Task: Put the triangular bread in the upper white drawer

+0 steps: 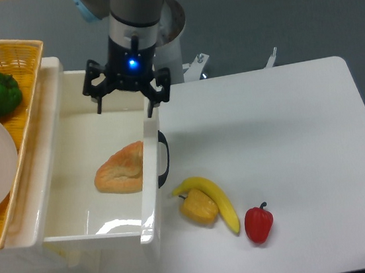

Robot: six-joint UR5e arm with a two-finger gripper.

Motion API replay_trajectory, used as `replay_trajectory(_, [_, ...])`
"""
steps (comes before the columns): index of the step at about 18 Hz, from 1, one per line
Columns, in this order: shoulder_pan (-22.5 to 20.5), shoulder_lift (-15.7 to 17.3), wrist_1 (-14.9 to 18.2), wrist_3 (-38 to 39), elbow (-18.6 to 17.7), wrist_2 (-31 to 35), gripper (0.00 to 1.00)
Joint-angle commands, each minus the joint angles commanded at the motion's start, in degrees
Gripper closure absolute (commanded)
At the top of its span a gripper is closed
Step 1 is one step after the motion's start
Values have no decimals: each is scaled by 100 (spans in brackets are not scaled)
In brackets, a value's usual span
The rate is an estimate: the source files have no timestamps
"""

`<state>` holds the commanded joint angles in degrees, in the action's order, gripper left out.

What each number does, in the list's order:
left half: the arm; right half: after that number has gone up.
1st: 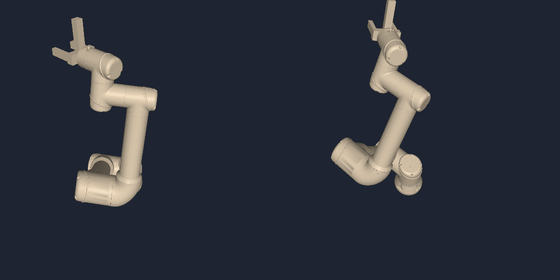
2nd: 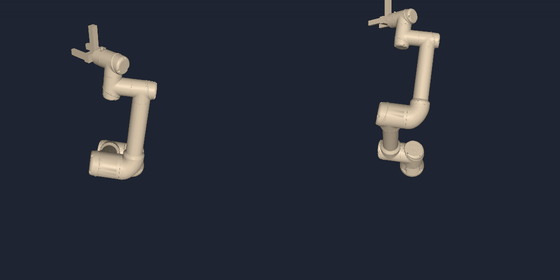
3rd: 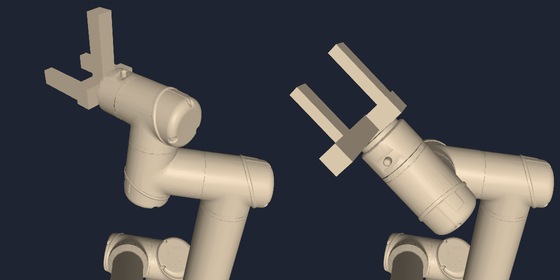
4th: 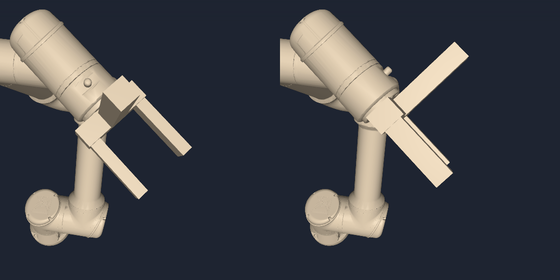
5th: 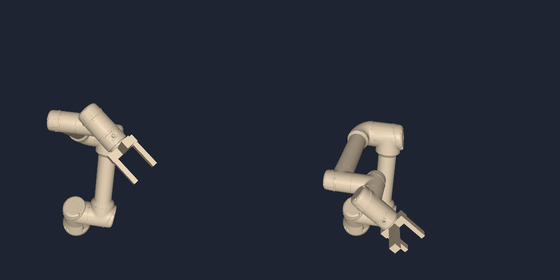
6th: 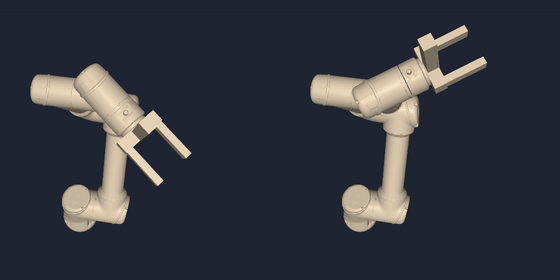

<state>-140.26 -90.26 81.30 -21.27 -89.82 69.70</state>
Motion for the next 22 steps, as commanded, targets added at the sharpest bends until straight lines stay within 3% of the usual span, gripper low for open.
replay_trajectory(9, [-326,-176,-53,-1432,35,756,0])
replay_trajectory(12, [-414,-307,-263,-1897,35,834,0])
replay_trajectory(16, [-432,-562,-544,-2083,35,1195,0])
replay_trajectory(22, [-546,-791,-677,-2092,18,1230,0])
